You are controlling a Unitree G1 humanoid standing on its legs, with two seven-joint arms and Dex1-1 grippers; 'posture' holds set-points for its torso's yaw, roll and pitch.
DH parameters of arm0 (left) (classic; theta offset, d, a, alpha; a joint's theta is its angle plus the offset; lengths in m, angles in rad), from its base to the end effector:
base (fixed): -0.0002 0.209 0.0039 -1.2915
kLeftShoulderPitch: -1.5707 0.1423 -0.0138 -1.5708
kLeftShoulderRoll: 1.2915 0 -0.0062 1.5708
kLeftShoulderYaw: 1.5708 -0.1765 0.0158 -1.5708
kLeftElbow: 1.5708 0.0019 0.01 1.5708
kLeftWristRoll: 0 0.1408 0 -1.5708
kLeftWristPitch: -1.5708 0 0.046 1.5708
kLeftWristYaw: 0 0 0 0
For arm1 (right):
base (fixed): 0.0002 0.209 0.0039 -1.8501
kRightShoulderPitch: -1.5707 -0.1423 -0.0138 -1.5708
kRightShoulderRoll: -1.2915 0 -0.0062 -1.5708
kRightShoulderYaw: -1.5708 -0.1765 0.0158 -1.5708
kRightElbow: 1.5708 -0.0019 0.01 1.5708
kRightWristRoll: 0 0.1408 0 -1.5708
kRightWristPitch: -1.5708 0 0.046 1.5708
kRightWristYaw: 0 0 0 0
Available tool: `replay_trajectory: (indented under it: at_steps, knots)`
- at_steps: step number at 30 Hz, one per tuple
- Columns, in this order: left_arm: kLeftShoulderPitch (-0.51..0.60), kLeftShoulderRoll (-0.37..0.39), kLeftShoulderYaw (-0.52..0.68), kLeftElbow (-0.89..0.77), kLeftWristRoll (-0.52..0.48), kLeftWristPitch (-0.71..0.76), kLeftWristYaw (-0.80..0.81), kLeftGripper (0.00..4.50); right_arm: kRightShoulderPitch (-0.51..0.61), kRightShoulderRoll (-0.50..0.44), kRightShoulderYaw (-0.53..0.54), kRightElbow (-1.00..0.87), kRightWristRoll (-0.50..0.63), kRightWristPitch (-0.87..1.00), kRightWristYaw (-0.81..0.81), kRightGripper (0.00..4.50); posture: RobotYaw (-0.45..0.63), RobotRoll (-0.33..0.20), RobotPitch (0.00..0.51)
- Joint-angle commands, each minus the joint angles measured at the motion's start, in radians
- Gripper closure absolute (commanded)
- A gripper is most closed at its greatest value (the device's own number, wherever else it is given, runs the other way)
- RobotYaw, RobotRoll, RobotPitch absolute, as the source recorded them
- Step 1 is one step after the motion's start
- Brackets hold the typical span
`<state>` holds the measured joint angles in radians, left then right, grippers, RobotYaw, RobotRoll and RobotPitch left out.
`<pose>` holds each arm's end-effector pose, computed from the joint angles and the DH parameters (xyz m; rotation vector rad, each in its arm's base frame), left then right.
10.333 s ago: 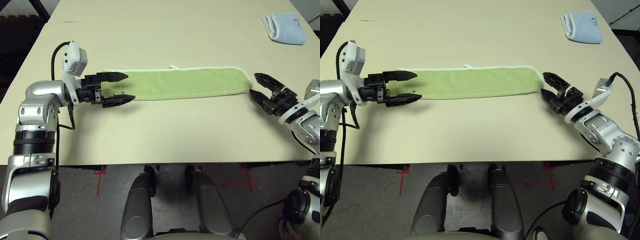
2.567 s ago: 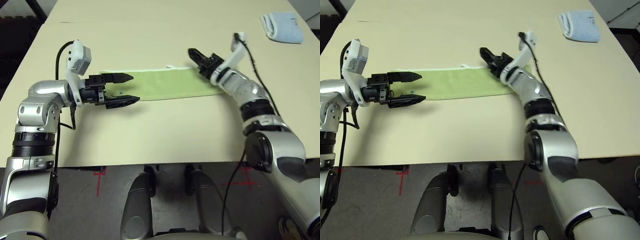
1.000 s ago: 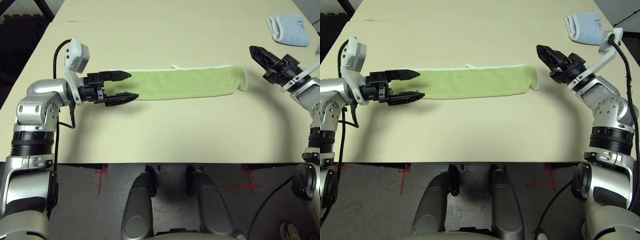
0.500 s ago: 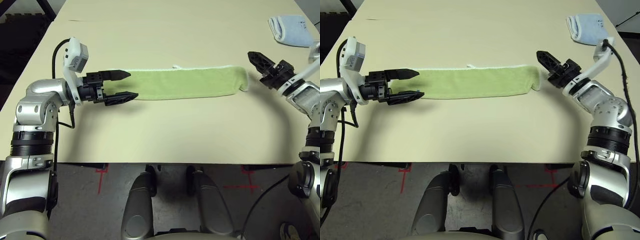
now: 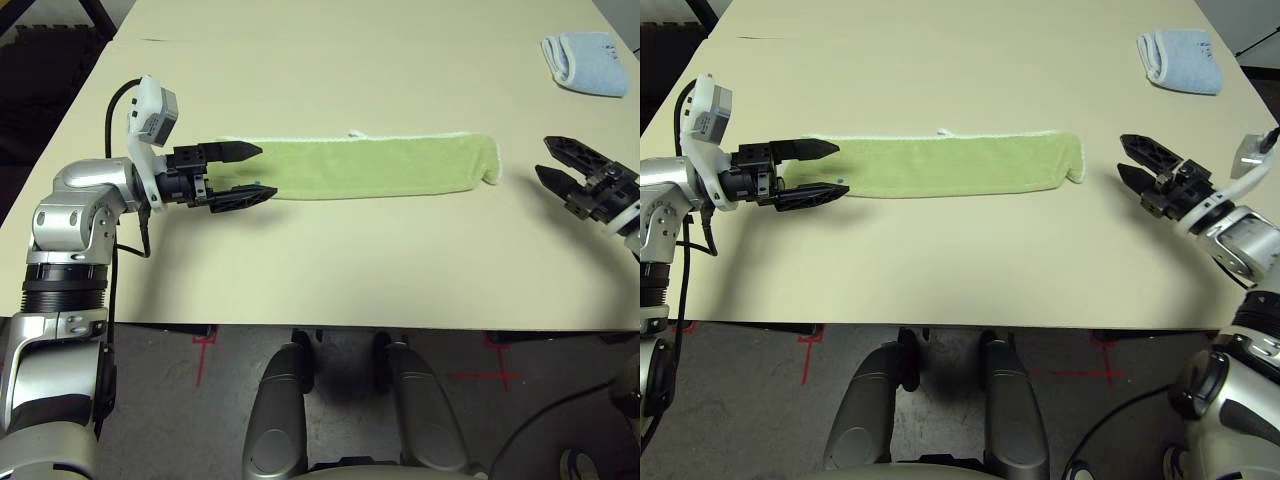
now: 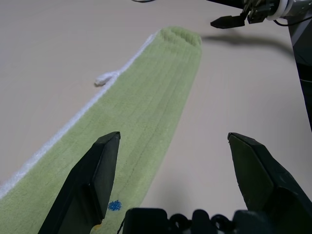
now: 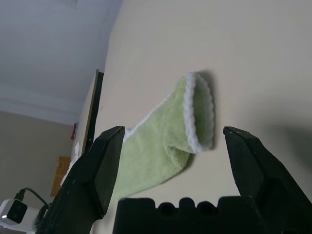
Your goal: Fold the towel and set it aside.
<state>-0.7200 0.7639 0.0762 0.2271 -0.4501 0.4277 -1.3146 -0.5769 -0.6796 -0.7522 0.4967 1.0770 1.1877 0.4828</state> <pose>0.2922 0.2702 0.2406 0.2672 0.0138 -1.1693 0.2414 -0.3448 0.1701 1.0108 0.1464 0.4543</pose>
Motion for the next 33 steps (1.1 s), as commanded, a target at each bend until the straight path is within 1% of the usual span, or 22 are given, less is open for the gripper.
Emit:
replay_trajectory:
  at_steps: [1, 7, 11, 17, 19, 21, 25, 29, 33]
  knots:
    - [0.006, -0.004, -0.012, -0.010, -0.006, 0.005, -0.010, 0.02, 0.001, -0.014, 0.014, 0.049, -0.013, 0.013, 0.025, 0.02, -0.05, 0.000, 0.299]
    - [0.004, -0.006, -0.015, -0.012, -0.006, 0.006, -0.010, 0.02, -0.048, -0.019, 0.068, 0.171, -0.059, 0.012, 0.083, 0.02, -0.05, 0.000, 0.292]
    - [0.003, -0.006, -0.017, -0.012, -0.005, 0.006, -0.008, 0.02, -0.092, -0.032, 0.121, 0.281, -0.116, 0.000, 0.155, 0.02, -0.04, 0.000, 0.292]
    - [0.003, -0.001, -0.012, -0.009, -0.006, 0.006, -0.009, 0.02, -0.150, -0.084, 0.180, 0.431, -0.207, -0.055, 0.291, 0.02, -0.03, 0.000, 0.300]
    - [0.006, 0.000, -0.011, -0.011, -0.007, 0.005, -0.009, 0.02, -0.115, 0.034, 0.165, 0.230, -0.140, 0.036, 0.193, 0.02, -0.03, 0.000, 0.297]
    - [0.007, 0.001, -0.010, -0.010, -0.007, 0.003, -0.010, 0.02, -0.084, 0.101, 0.151, 0.095, -0.101, 0.099, 0.135, 0.02, -0.04, 0.000, 0.292]
    - [0.004, -0.002, -0.008, -0.004, -0.005, -0.005, -0.010, 0.02, -0.055, 0.143, 0.110, 0.004, -0.070, 0.135, 0.075, 0.02, -0.04, 0.000, 0.287]
    - [-0.004, -0.004, -0.009, 0.002, -0.005, -0.008, -0.011, 0.02, -0.062, 0.159, 0.105, -0.018, -0.079, 0.074, 0.061, 0.02, -0.04, 0.000, 0.280]
    - [-0.010, -0.004, -0.012, 0.000, -0.006, -0.005, -0.014, 0.02, -0.110, 0.110, 0.118, 0.026, -0.090, 0.002, 0.140, 0.02, -0.05, 0.000, 0.279]
